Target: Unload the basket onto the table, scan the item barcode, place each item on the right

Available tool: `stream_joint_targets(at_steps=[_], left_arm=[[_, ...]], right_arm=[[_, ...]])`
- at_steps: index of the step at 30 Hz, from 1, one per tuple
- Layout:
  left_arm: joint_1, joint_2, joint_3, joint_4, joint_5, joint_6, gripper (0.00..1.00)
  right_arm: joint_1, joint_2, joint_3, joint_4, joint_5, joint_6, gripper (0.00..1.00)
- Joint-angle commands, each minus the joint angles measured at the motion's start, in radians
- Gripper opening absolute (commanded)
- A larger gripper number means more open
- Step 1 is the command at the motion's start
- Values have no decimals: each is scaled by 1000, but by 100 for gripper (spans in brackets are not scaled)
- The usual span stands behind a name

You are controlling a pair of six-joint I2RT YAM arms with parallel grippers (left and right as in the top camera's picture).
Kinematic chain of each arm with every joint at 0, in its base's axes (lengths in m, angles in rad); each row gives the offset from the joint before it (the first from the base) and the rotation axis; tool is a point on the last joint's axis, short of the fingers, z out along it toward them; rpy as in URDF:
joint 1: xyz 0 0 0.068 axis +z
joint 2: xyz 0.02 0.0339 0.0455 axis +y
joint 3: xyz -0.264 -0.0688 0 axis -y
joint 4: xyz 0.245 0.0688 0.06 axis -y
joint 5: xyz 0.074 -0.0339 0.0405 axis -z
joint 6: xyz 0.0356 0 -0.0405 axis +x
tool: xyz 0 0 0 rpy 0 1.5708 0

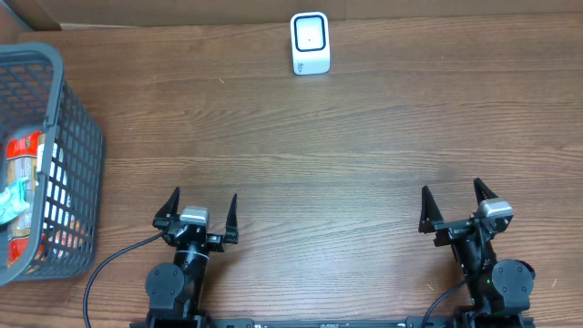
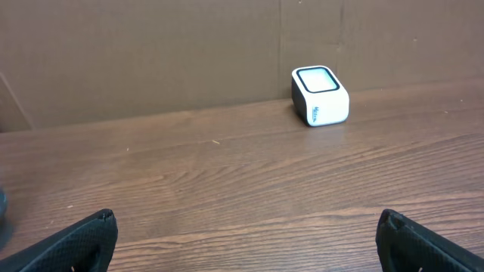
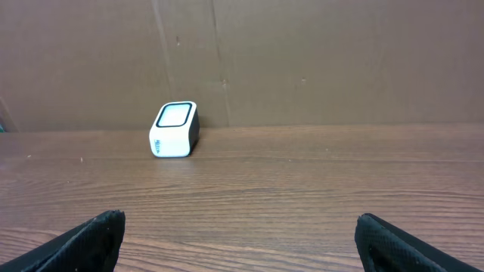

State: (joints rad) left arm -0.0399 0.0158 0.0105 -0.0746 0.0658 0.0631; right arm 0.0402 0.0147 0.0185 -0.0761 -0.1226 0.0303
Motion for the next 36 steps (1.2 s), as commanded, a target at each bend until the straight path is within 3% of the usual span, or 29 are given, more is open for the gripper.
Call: stream_joint_targets(at_steps=[1,36], left_arm=[[-7,-11,-6,0,-14,19,100],[-7,-11,-6,4,-14,19,100]], right_arm=[[6,-12,-11,3,10,8,100],[5,-12,-10,3,10,8,100]])
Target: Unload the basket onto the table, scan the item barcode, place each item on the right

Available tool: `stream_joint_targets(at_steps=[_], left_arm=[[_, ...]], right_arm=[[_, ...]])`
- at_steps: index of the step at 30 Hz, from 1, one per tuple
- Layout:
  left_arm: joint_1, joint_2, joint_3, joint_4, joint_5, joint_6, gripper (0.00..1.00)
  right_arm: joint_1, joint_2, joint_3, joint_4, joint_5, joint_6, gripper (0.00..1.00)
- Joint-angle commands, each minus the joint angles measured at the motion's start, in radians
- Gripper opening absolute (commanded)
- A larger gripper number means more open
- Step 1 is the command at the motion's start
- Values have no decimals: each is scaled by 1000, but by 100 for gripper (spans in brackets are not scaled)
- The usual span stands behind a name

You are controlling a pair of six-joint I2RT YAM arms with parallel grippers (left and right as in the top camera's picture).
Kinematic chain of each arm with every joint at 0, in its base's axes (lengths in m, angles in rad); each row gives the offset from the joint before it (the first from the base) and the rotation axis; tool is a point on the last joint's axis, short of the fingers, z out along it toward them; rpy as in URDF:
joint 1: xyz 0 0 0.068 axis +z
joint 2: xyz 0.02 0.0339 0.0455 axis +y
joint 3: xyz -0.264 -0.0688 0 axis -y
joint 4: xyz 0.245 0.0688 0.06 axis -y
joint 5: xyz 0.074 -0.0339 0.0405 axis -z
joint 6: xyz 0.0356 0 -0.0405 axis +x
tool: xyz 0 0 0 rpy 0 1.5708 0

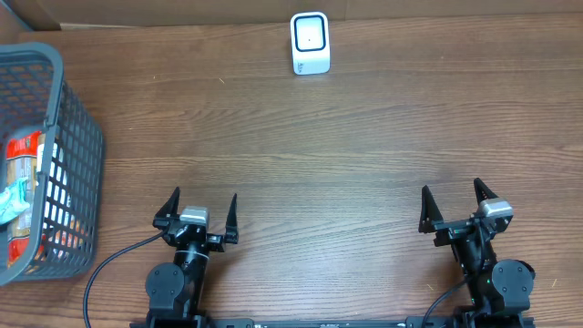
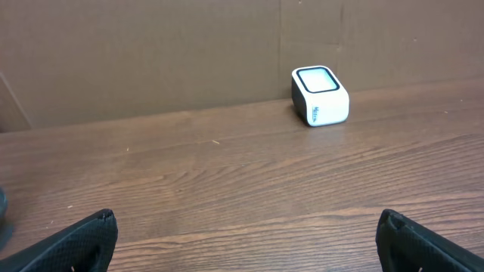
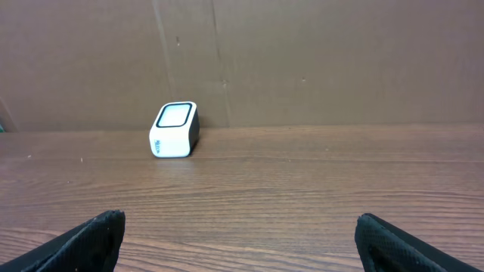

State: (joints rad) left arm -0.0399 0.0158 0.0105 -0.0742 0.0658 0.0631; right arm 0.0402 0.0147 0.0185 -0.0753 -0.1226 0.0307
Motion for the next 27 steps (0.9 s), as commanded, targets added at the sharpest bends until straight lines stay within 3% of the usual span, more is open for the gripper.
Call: stream_joint_targets(at_steps=[1,27], left_arm=[[-7,-11,-6,4,-14,19,100],[-6,-11,15,25,-18,19,100]], right_arm=[[5,-12,-10,3,10,8,100],[5,-7,16,24,-28,8,100]])
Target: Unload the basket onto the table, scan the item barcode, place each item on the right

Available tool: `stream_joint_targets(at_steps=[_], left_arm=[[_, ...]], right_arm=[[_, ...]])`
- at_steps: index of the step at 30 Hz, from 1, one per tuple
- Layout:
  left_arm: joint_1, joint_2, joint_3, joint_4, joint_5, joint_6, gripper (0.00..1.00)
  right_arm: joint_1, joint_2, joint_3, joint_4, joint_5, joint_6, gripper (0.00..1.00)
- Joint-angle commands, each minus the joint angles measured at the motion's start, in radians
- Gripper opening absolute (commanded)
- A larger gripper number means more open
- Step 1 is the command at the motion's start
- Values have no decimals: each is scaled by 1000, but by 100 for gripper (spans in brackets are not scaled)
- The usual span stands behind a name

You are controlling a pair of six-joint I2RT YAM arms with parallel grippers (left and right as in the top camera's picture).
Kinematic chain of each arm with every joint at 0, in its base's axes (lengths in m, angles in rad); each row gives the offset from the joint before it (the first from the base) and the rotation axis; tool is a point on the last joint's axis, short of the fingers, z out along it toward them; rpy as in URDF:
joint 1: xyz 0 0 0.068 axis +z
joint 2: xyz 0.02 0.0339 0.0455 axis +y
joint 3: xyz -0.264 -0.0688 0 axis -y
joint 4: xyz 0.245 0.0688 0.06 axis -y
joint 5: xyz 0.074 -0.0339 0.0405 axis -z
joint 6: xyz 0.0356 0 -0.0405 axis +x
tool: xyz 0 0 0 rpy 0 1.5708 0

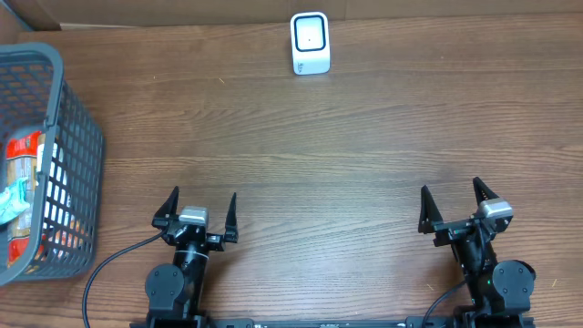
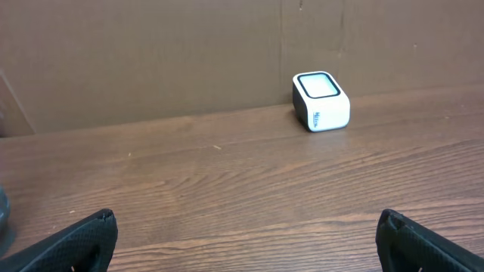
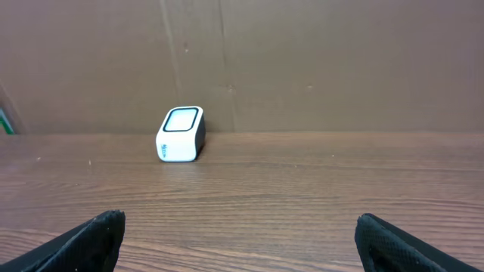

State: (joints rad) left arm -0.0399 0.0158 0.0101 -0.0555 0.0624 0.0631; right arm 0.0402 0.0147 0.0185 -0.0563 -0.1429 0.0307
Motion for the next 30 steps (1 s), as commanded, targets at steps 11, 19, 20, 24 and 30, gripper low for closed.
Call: stream_joint_targets(at_steps=[11,19,20,24,30], left_arm=[[-5,133,198,0,-21,35,100],[-5,519,539,-118,-7,76,100],[-5,564,586,-141,8,76,100],[-5,785,836,-283,83,76,100],[-5,1171,1366,-702,121,86,100]], right_arm=[[5,110,141,-2,-73,8,100],[5,407,414,-69,-109,8,100],[5,448,455,-92,-114,7,100],[5,659,684,-261,-114,7,100],[5,995,1045,-569,-114,7,100]])
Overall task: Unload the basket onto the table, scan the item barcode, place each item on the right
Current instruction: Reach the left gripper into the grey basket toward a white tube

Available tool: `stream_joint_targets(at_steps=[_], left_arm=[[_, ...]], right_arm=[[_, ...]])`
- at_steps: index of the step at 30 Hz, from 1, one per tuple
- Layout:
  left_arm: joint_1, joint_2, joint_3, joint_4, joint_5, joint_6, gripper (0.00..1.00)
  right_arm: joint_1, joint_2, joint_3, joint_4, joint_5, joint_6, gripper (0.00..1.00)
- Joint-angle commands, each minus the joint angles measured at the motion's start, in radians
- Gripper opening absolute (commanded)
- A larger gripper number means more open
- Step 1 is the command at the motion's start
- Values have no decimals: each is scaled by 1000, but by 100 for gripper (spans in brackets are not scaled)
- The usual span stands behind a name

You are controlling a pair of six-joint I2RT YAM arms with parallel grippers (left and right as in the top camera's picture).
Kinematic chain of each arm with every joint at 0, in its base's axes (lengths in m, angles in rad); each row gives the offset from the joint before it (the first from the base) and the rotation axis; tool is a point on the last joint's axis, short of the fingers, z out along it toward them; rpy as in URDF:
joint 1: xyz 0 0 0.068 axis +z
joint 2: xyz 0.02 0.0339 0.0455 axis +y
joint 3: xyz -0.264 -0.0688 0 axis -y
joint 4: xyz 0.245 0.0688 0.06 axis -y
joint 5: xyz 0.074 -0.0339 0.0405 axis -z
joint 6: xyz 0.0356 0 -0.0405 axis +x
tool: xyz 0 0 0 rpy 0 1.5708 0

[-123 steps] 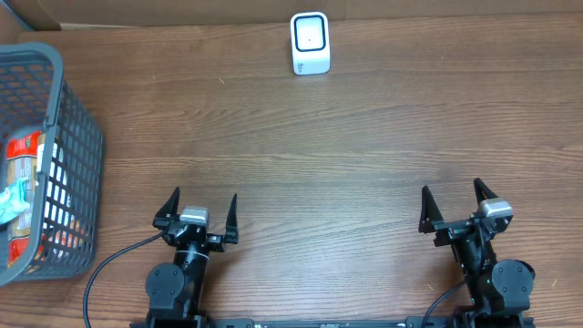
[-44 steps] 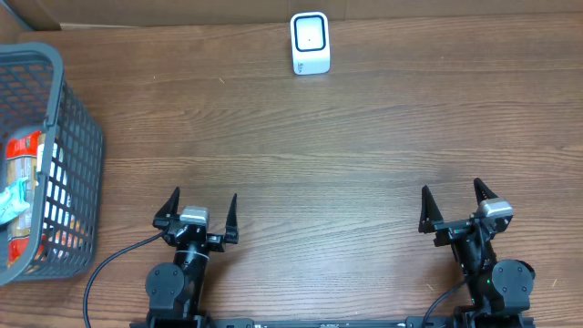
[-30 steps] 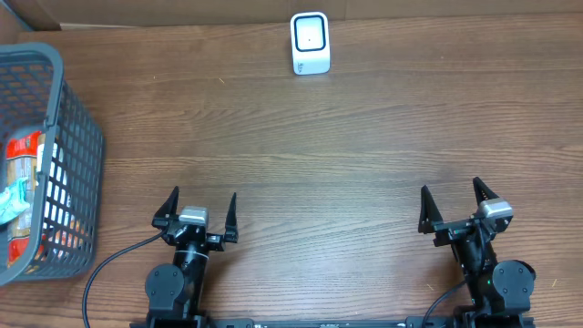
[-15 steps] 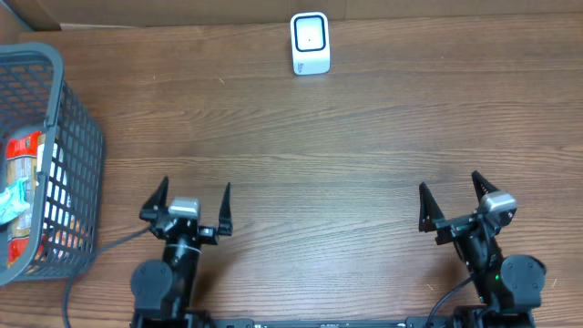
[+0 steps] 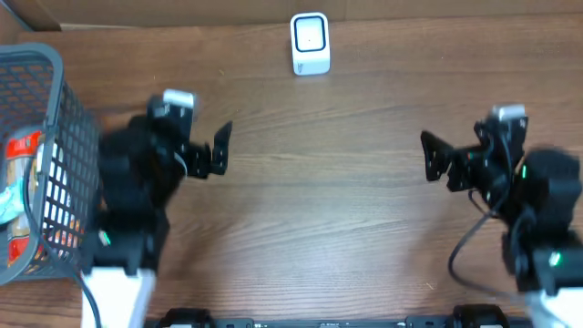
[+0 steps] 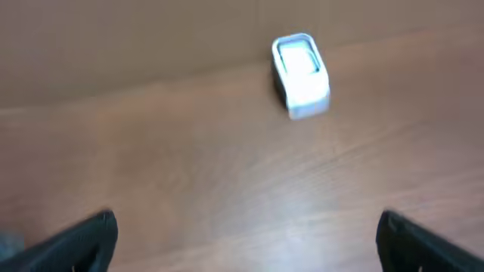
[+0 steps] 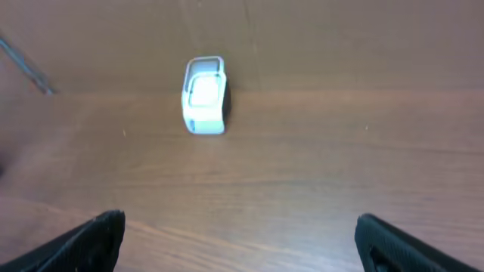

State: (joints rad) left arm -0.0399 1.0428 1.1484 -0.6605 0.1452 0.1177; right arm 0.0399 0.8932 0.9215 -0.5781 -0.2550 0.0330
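The white barcode scanner stands at the table's far edge, its window facing up; it also shows as the scanner in the left wrist view and the scanner in the right wrist view. Packaged goods, one with a red label, lie in the grey basket at the left. My left gripper hangs raised beside the basket, open and empty, its fingertips wide apart. My right gripper is raised at the right, open and empty, fingertips spread.
A cardboard wall runs along the table's far edge behind the scanner. The basket's tall mesh wall stands just left of my left arm. Bare wooden table lies between the two arms.
Both arms have risen from their low pose at the front edge and stand further forward over the table. Both wrist views now look down on the scanner. Both grippers remain open.
At all three earlier moments both arms stood still at the front edge, grippers open, scanner at the back, goods in the basket. Now both arms are lifted and forward, the left one next to the basket. Nothing has been picked up.
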Motion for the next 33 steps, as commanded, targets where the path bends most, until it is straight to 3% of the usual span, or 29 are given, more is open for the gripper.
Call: stream_joint_targets(at_steps=[1,5,10,12,15,18,23,28,33], left_arm=[[-5,199,316,-172,39,42,100],[-5,382,613,-379,39,43,100],[-5,473,702,-383,0,65,100],[-2,475,703,-369,-75,84,100],[43,473,741,-356,-293,-32,100],[159,473,800,-356,-399,-136,100],[460,483,817,-307,-346,-245,100],[663,554,817,-296,-313,-292,100],[782,672,817,-347,-313,-292,100]], right_arm=[[5,168,198,-92,-3,5,100],[5,326,341,-184,-37,5,100],[5,395,363,-151,-195,5,100],[5,400,362,-139,-195,4,100],[5,399,362,-127,-191,-7,100],[5,399,362,-117,-191,-7,100],[5,399,362,-116,-191,-7,100],[5,399,360,-120,-191,-7,100],[5,399,360,-120,-191,-7,100]])
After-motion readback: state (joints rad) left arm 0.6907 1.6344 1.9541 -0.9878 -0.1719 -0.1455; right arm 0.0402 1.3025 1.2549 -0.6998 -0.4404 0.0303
